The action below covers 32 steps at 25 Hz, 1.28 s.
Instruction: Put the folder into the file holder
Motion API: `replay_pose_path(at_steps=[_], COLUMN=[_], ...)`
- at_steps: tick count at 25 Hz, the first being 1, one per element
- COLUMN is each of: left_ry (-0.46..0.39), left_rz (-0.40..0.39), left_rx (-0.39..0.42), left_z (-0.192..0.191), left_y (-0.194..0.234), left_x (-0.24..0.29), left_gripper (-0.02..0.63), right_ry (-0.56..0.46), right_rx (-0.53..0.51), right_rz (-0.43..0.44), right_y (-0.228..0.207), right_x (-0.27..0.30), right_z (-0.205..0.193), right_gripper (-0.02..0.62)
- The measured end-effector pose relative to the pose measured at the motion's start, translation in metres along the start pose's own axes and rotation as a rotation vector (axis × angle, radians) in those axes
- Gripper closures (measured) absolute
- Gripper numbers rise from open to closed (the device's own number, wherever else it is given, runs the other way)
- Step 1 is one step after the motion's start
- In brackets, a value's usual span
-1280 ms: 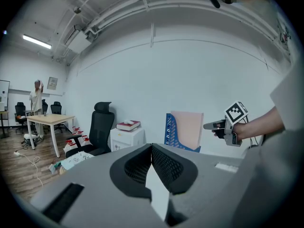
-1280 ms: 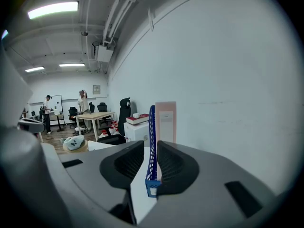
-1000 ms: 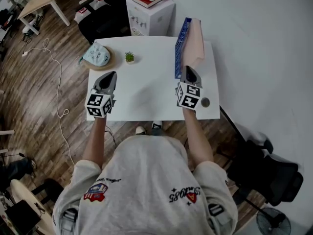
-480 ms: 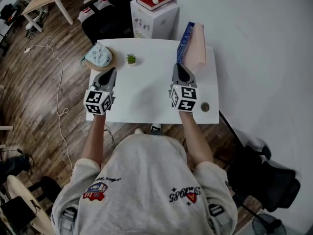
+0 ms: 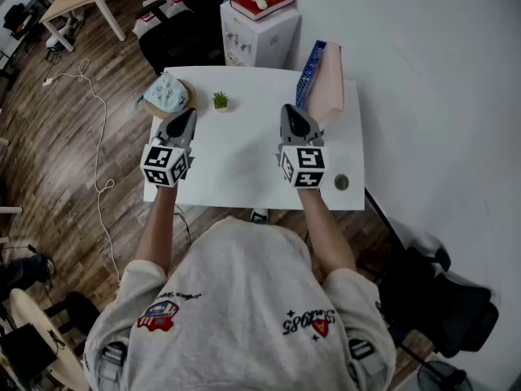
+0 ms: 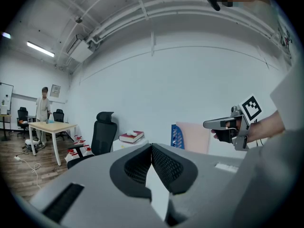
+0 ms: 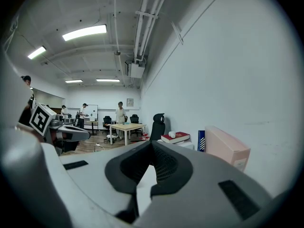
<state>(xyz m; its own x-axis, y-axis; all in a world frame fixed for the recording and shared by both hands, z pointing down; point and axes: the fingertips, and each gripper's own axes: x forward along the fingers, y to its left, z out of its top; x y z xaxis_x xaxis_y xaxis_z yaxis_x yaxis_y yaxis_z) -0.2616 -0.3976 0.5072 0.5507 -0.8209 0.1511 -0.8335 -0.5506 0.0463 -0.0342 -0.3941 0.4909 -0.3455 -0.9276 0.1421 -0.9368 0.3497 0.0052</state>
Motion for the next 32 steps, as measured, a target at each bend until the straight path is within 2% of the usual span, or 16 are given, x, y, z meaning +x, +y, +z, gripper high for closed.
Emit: replay_pose_path(at_steps=[10,32], left_ry=[-0.001,0.011], left_rz=[-0.002,0.000], left_rx=[-0.003,-0.015], left_z=[0.002,-0.003], left_y=[0.001,-0.001], left_x=[0.010,0.025], left_gripper=[0.600,0.600], right_ry=[0.022,-0.005], right_rx=[-0.014,-0.011], right_rz=[0.004,0.034], right_y=[-0.005,-0.010], right_x=[0.007,0.012], right_z=[-0.004,-0.001], right_gripper=[0.604,0.603])
